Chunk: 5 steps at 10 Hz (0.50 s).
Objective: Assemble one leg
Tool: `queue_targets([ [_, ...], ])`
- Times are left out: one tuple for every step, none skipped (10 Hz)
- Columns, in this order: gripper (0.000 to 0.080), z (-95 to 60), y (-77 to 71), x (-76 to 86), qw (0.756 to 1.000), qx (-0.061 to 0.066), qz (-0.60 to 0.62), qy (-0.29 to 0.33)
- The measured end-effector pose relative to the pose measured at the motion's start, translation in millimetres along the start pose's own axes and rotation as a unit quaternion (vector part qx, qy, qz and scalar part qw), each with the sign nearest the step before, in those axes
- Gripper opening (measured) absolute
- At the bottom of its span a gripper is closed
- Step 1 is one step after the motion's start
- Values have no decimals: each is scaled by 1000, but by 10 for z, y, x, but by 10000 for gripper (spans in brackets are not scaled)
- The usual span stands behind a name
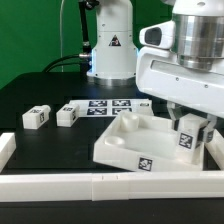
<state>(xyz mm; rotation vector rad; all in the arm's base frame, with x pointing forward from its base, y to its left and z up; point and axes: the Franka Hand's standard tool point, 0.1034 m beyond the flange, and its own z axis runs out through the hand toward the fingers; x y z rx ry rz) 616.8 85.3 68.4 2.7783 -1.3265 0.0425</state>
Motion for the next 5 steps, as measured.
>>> queue_targets([
  [310, 1, 43, 26, 1000, -7, 10, 2],
  [384, 5, 38, 22, 1000, -7, 10, 1],
  [522, 5, 34, 14, 1000, -6, 11, 0],
  [522, 5, 34, 15, 1000, -6, 11, 0],
  [621, 5, 34, 15, 1000, -6, 11, 0],
])
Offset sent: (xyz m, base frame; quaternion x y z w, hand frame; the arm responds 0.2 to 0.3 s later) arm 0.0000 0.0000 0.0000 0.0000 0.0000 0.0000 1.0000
